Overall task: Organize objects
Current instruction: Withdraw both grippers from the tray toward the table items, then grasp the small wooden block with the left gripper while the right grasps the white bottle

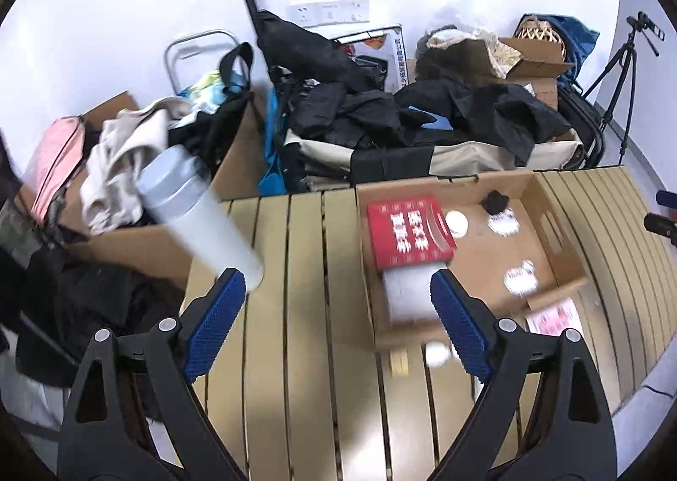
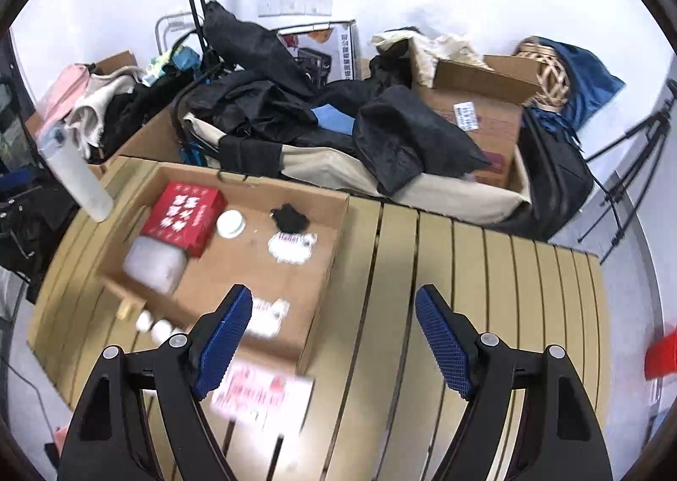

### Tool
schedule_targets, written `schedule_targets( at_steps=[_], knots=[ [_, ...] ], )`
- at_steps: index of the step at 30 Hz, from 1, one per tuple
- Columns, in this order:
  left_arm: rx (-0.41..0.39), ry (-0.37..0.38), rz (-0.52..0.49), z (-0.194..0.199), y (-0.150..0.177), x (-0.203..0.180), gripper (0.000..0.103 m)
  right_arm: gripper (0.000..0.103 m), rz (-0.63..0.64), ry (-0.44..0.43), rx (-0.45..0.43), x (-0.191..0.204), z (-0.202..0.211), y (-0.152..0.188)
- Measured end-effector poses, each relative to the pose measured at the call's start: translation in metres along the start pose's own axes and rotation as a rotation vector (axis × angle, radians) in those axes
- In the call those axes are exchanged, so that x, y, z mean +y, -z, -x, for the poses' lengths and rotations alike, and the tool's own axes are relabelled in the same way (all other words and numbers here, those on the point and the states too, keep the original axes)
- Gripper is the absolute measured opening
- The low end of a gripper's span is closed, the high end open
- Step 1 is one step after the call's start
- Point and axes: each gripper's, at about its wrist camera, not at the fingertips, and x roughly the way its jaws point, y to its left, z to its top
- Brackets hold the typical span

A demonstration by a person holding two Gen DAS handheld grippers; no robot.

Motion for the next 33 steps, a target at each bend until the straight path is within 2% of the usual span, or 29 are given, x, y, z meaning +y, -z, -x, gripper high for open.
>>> schedule_targets(
  at_steps=[5,7,9,11,13,16,17,20,25,26,27,28,29,31,33],
  knots=[
    [-0.076,0.012,-0.012,0.07,0.065,-0.004,0.089,0.083,0.059,-0.062,-0.081,0.039,0.066,0.06],
    [-0.109,0.038,0.001,0.097,0.106,-0.005,0.092,0.083,0.074,-0.079,-0.139,0.059,0.09,0.092],
    [-0.142,0.069,0.027,0.117,0.142,-0.007,0.093,0.083,0.082,-0.13,-0.185,0.081,0.11,0.133],
    [-0.181,0.042,0.082,0.138,0.186,-0.012,0.093,0.083,0.033,-0.185,-0.213,0.099,0.12,0.18],
    [-0.19,0.056,0.107,0.151,0.215,-0.019,0.093,0.083,-0.02,-0.188,-0.205,0.117,0.12,0.221],
    [-0.121,0.131,0.122,0.145,0.232,-0.029,0.093,0.083,-0.034,-0.24,-0.145,0.141,0.109,0.252],
    [-0.111,0.142,0.103,0.14,0.231,-0.033,0.093,0.083,-0.011,-0.264,-0.117,0.148,0.104,0.253],
    [-0.117,0.098,0.038,0.122,0.225,-0.042,0.093,0.083,0.031,-0.254,-0.107,0.156,0.096,0.246],
    [-0.08,0.16,0.112,0.077,0.218,-0.033,0.088,0.082,-0.019,-0.271,-0.118,0.15,0.077,0.235],
    [-0.061,0.17,0.124,0.063,0.216,-0.032,0.087,0.076,-0.029,-0.28,-0.114,0.149,0.073,0.234],
    [-0.039,0.166,0.128,0.049,0.213,-0.031,0.08,0.069,-0.033,-0.284,-0.104,0.148,0.066,0.231],
    [-0.035,0.173,0.129,0.038,0.21,-0.031,0.072,0.066,-0.033,-0.285,-0.093,0.149,0.054,0.224],
    [-0.035,0.185,0.129,0.023,0.205,-0.031,0.069,0.063,-0.027,-0.286,-0.09,0.15,0.048,0.219],
    [-0.031,0.204,0.123,-0.011,0.19,-0.032,0.068,0.058,-0.006,-0.298,-0.085,0.156,0.028,0.204],
    [-0.012,0.172,0.123,-0.045,0.176,-0.034,0.068,0.055,-0.002,-0.32,-0.081,0.161,0.003,0.184]
  ],
)
